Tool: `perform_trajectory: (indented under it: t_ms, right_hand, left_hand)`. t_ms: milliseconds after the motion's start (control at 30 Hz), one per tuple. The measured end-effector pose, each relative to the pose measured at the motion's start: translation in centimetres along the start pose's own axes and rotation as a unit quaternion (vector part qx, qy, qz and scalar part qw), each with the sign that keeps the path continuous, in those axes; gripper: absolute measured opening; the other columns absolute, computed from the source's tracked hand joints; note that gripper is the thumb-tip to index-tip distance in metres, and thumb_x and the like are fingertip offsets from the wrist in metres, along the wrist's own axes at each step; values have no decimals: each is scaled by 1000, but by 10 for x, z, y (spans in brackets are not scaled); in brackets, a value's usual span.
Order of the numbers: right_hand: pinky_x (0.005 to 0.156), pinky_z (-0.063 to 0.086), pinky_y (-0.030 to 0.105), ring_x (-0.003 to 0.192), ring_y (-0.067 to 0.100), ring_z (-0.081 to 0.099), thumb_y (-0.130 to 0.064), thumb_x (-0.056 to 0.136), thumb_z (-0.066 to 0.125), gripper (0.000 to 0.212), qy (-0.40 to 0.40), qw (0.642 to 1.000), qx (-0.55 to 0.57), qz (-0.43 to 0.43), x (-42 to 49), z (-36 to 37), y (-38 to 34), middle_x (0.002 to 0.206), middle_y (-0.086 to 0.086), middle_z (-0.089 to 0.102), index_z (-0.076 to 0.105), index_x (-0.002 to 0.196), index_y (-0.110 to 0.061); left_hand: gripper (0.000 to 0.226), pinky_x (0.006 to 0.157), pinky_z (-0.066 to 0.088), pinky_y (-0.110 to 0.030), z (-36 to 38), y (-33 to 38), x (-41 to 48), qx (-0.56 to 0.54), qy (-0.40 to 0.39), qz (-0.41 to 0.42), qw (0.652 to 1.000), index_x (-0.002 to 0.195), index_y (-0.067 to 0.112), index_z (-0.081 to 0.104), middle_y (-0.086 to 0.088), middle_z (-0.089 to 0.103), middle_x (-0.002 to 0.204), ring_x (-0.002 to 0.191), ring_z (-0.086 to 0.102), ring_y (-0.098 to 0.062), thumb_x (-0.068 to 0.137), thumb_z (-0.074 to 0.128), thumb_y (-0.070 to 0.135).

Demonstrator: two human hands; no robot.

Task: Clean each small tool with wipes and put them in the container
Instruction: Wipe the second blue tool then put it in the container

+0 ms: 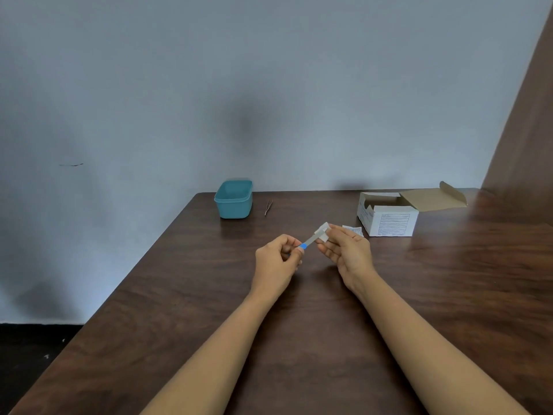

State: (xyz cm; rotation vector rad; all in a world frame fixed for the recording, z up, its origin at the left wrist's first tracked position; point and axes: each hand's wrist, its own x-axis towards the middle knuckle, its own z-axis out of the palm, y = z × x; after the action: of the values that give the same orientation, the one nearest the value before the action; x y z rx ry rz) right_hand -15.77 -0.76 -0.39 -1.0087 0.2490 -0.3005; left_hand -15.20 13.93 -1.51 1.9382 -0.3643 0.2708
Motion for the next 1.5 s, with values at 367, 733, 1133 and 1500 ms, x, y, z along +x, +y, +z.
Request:
perform_trajectory:
  t_ms: [367,733,1133,1500]
  right_hand:
    - [64,55,20,80,15,71,3,85,62,20,-70,998,-7,-2,5,0,1,88,7,75,69,101,-6]
    - [63,44,19,68,8,59,-12,82,70,2,-39,998,-48,-18,3,4,2,73,1,67,70,81,-11]
    - [64,41,22,69,9,62,-8,88,63,9,10,990,-127,-65,10,0,3,85,4,71,72,91,-8]
    - [57,37,20,63,7,60,-10,78,75,5,-9,996,-72,-43,7,-2,-2,68,-2,70,71,74,-12]
  left_hand:
    - [5,63,55,-18,1,-4,6,23,14,-15,1000,89,23,65,4,67,70,64,64,-4,91,63,19]
    - [7,72,59,-30,3,-2,4,23,-23,-2,999,88,23,65,1,68,72,66,66,-6,90,64,17]
    - [5,65,55,-20,4,1,0,12,-33,19,999,85,16,65,2,66,64,61,65,-4,89,64,14]
    - [5,64,54,-17,3,3,-2,2,-40,17,999,85,16,65,2,66,64,62,66,-3,90,65,17]
